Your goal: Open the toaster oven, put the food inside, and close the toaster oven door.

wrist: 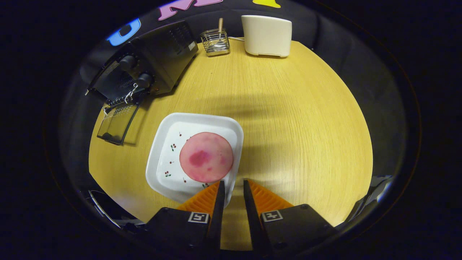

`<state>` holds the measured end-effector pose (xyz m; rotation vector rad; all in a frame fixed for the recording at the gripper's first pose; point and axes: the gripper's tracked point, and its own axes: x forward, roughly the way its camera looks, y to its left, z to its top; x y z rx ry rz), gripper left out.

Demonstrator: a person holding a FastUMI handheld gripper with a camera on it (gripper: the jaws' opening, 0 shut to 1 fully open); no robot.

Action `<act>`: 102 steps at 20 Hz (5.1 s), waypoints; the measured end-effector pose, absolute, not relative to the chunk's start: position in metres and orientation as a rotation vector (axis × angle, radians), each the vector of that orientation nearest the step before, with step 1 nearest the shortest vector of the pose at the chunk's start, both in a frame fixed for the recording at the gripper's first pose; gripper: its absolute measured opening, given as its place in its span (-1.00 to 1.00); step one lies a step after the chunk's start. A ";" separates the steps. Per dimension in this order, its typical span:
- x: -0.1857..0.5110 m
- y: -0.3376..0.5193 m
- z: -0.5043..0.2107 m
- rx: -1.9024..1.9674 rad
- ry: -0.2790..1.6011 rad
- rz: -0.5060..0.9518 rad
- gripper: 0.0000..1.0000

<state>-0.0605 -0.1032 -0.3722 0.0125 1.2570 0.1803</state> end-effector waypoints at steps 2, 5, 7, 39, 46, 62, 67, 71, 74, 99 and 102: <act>-0.057 -0.104 -0.375 0.036 1.277 0.175 -0.45; -0.053 -0.100 -0.377 0.132 1.298 0.188 -0.77; -0.056 -0.102 -0.377 0.196 1.320 0.205 -0.84; -0.069 -0.014 -0.238 0.829 1.090 0.263 -0.89; -0.071 0.059 -0.246 0.829 1.074 0.272 -0.89; 0.038 0.184 -0.295 0.968 0.910 0.030 -0.89; 0.074 0.203 -0.313 1.002 0.837 -0.087 -0.89; 0.101 0.219 -0.312 1.001 0.799 -0.108 -0.89; 0.109 0.231 -0.299 0.992 0.759 -0.049 -0.78; -0.060 0.207 -0.288 0.071 0.866 0.378 0.98; -0.067 0.198 -0.311 -0.041 0.893 0.352 0.98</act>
